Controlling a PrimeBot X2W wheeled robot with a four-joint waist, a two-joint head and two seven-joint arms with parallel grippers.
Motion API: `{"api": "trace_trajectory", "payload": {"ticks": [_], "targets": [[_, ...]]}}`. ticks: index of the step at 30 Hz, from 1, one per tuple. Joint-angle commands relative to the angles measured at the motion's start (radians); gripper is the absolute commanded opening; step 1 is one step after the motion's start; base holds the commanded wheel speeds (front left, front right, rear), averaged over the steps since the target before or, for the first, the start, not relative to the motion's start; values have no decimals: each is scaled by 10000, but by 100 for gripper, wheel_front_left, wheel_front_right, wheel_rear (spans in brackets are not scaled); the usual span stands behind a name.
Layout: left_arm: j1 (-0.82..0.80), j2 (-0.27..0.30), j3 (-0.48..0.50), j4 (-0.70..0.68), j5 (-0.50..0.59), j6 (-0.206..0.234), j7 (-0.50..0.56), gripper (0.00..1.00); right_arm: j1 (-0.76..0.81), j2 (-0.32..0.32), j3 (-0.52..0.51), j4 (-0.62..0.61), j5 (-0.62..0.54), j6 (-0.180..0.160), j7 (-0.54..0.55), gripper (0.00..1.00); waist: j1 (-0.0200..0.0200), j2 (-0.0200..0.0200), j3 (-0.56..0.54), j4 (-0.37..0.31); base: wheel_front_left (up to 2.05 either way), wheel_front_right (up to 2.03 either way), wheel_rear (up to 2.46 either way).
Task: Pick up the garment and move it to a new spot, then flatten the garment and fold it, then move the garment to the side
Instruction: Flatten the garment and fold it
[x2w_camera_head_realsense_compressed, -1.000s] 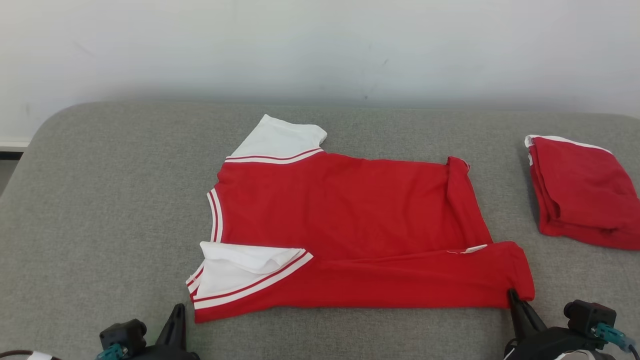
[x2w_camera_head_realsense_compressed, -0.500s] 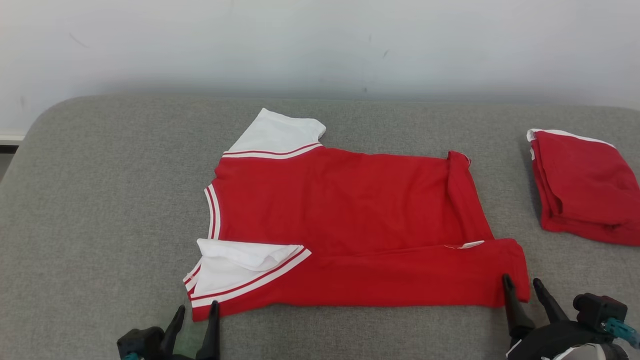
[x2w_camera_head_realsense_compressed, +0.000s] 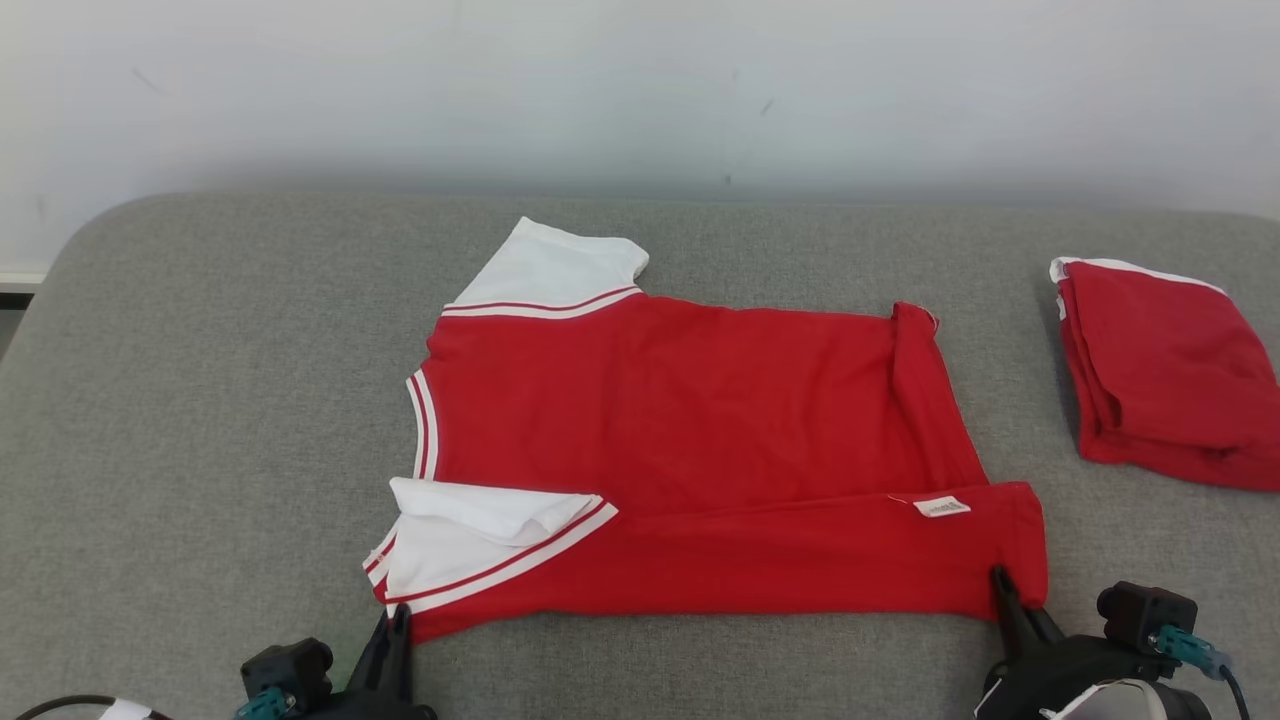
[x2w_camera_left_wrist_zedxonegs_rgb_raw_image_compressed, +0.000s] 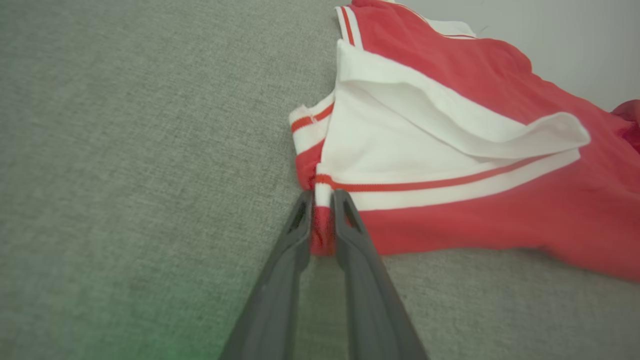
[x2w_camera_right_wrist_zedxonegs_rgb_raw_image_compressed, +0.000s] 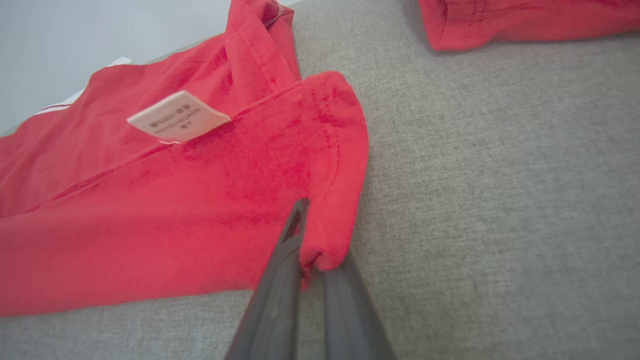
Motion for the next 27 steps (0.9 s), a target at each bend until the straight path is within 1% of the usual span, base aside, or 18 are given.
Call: {"api": "trace_trajectory", "payload": {"ticks": [1,5,11,15,16,18,19,21,25,27], "targets": [[-62,-28,7,146,-18,-46,-18,0,-26,-25,18,61,4,21,-116,0,-1,0,-79,43,0,0,0],[139,-22,-32,221,-12,-40,-18,0,288,-61,88,27,280,21,-382,0,-1,0,-322,111,0,0,0],[1041,219,-208,-608,61,-41,-22,0,1312,-168,286,-728,624,21,-596,0,-1,0,-735,184,0,0,0],[1927,380,-211,-1293,-44,-42,-22,0,2341,-184,321,-1479,710,21,-514,0,-1,0,-960,257,0,0,0],[1927,380,-211,-1293,-44,-42,-22,0,2341,-184,321,-1479,710,21,-514,0,-1,0,-960,257,0,0,0],[2309,470,-171,-1589,-65,-42,-22,0,2830,-190,207,-1891,656,21,-419,0,-1,0,-1016,312,0,0,0],[2672,584,-81,-1836,-98,-38,-22,0,3304,-94,100,-2327,642,21,-262,0,-1,0,-1041,337,0,0,0],[2961,623,91,-2037,-226,18,-22,0,3729,-39,-51,-2742,545,21,-56,0,-1,0,-1043,342,0,0,0],[3234,637,62,-2217,-384,0,47,0,4230,187,-348,-3257,402,19,382,0,-1,0,-985,338,0,0,0],[3261,548,62,-2257,-479,-5,36,0,4339,362,-468,-3387,376,21,531,0,-1,0,-964,322,0,0,0]]}}
